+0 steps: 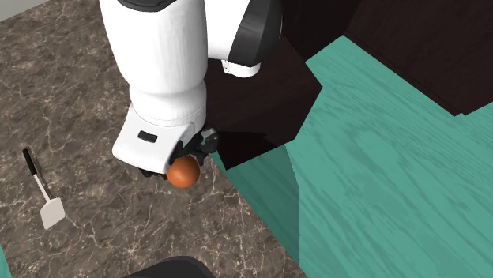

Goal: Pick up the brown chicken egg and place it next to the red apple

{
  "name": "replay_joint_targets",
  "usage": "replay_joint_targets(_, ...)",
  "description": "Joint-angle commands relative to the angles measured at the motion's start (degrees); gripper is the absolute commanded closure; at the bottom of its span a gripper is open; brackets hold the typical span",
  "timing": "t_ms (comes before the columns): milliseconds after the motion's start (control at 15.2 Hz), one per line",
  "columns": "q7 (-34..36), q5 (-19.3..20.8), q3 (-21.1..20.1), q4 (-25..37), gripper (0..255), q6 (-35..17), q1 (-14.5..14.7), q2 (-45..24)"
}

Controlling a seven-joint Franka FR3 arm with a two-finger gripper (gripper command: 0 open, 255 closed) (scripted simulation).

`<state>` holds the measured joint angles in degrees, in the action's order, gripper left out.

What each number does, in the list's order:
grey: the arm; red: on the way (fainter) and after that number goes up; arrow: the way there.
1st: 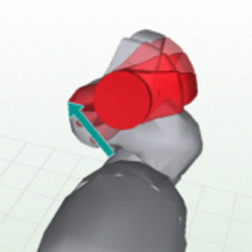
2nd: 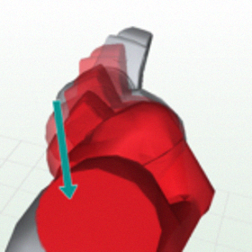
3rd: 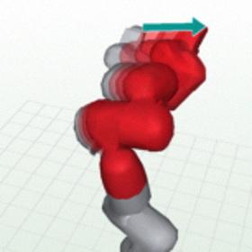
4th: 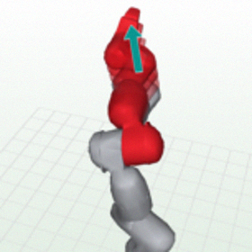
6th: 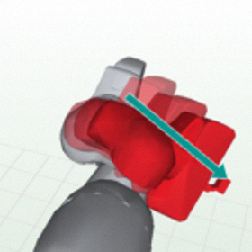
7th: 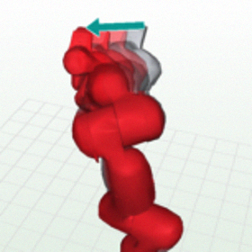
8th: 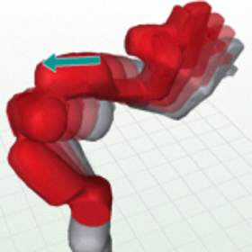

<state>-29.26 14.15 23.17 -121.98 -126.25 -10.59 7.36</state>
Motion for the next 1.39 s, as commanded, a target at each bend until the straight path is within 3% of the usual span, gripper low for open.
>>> replay_joint_targets(0, 0.2, 1.0, 0.0, -1.7, 255, 0.6, -0.3, 2.5)
replay_joint_targets(660, -0.2, 9.6, -0.2, -21.0, 255, 3.5, -6.5, 25.5)
replay_joint_targets(1320, -7.2, 14.9, 0.9, -34.4, 255, 13.4, -16.2, 49.8)
